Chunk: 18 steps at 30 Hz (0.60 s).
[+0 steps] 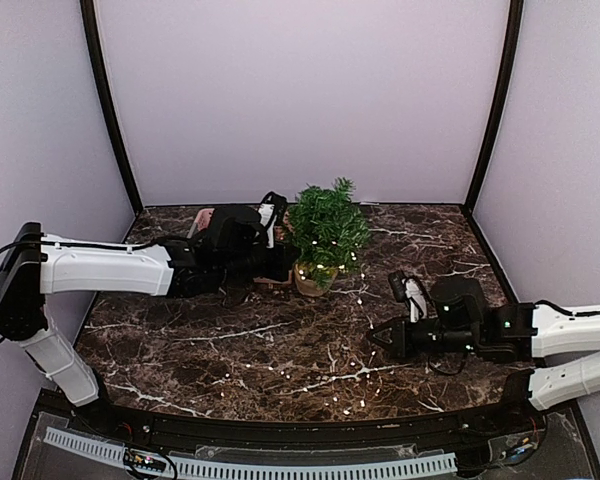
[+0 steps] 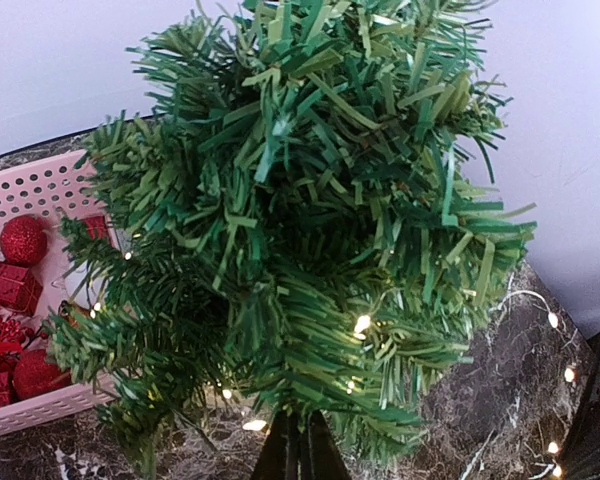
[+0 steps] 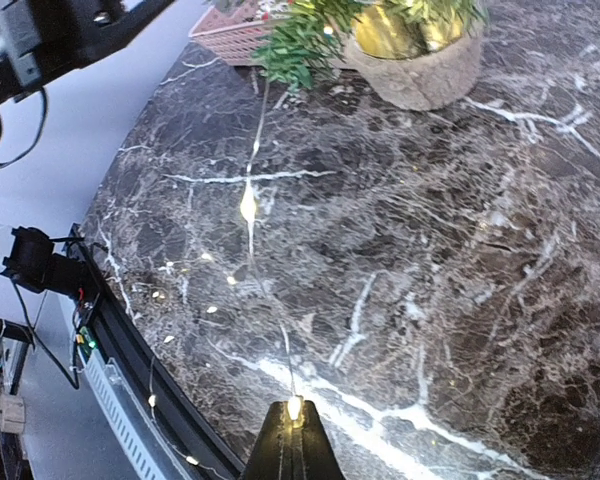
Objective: Decorate the small christmas tree
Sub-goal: Wrap the side of the string light in the gap of the branches.
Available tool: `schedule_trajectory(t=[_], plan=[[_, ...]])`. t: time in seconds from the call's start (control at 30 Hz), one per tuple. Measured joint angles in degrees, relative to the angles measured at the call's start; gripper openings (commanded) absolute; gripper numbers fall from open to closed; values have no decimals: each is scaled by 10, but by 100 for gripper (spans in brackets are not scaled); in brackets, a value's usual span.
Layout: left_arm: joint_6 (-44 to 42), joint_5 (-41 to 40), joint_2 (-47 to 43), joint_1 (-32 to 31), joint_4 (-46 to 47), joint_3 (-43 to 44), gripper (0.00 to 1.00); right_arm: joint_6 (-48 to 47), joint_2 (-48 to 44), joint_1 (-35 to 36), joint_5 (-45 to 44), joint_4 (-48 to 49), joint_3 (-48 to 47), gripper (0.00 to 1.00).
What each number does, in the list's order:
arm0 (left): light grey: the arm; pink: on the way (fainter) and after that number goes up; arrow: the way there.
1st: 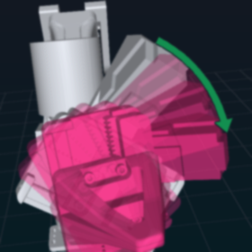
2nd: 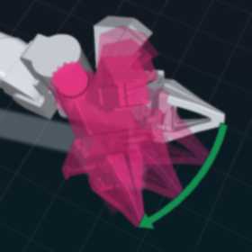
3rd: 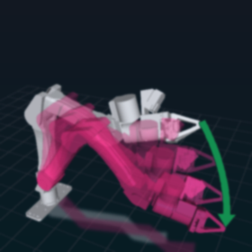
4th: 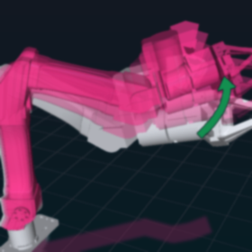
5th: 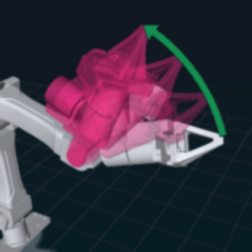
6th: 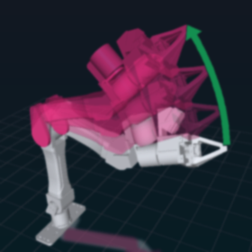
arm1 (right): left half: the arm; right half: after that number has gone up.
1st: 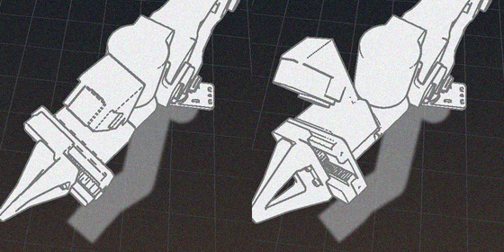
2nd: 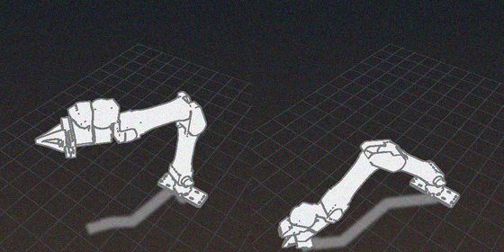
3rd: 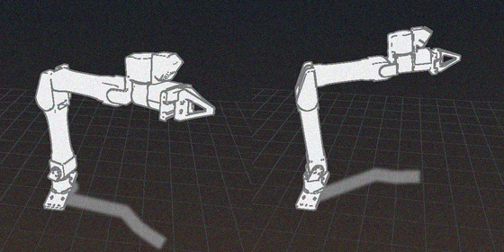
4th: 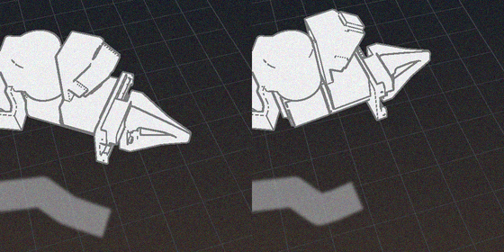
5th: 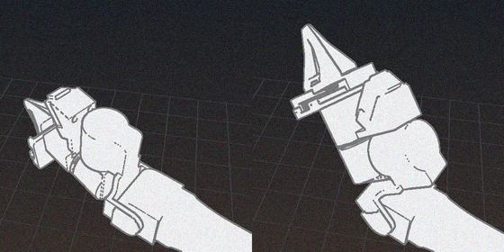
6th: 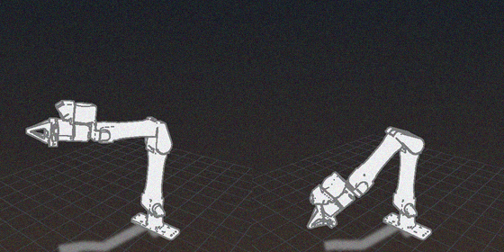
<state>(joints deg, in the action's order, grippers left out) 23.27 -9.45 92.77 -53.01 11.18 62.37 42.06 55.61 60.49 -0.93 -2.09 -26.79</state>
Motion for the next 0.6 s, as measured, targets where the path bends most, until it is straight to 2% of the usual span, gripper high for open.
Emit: schedule_trajectory(t=[0.23,0.6], plan=[[14,18,0,21,12,-12,0,-7,35,19,-5,23,-37,0],[30,45,-11,40,39,-42,0,39,144,26,-25,30,-40,0]])
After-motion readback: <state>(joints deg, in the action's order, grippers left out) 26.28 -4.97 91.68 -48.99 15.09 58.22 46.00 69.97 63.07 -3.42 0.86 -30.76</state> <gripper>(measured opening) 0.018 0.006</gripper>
